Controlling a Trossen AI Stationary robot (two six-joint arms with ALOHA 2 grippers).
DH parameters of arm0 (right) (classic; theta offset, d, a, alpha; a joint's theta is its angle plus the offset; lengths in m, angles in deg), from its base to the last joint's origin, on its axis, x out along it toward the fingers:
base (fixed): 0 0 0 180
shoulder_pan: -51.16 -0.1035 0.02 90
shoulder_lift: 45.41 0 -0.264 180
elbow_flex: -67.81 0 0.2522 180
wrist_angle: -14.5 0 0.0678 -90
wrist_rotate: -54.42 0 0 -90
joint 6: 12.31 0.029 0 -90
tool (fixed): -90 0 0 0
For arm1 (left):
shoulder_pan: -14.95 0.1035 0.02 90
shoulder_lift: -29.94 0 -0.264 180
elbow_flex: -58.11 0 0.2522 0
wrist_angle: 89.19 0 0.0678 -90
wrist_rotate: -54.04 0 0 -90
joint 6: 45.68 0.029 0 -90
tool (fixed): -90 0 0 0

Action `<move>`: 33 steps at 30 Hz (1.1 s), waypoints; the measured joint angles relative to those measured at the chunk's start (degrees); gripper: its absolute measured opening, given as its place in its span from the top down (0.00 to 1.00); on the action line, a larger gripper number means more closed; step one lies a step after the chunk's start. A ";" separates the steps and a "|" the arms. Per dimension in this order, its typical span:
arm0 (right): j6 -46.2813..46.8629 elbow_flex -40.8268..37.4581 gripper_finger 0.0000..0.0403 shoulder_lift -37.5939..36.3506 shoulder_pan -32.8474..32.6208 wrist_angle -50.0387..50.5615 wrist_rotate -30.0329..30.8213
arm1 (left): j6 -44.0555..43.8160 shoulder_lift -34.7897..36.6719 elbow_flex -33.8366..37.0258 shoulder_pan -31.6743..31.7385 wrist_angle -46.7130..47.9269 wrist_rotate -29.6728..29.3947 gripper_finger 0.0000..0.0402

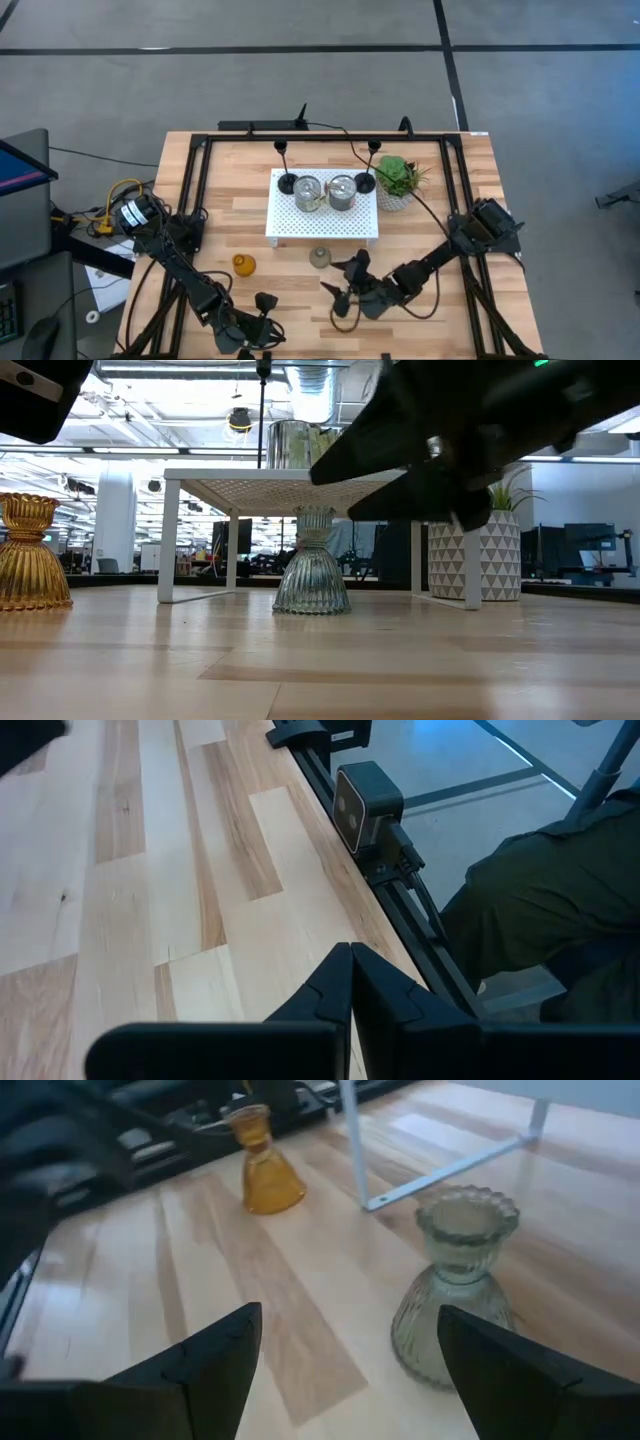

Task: Pick & Place candle stick holders
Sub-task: Put the green candle holder on the shelf

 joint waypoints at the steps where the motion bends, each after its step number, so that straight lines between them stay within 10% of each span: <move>1: 1.30 0.03 0.28 0.20 0.90 -0.17 -0.78 | 0.00 0.00 0.00 0.00 0.00 0.01 0.99; 13: 2.51 -0.01 0.28 2.33 7.67 -0.09 -11.42 | 0.00 0.00 -0.01 0.01 0.00 -0.01 0.99; 33: 1.72 -0.01 0.28 2.35 8.96 0.20 -3.45 | 0.00 0.00 0.00 0.01 0.00 -0.01 0.99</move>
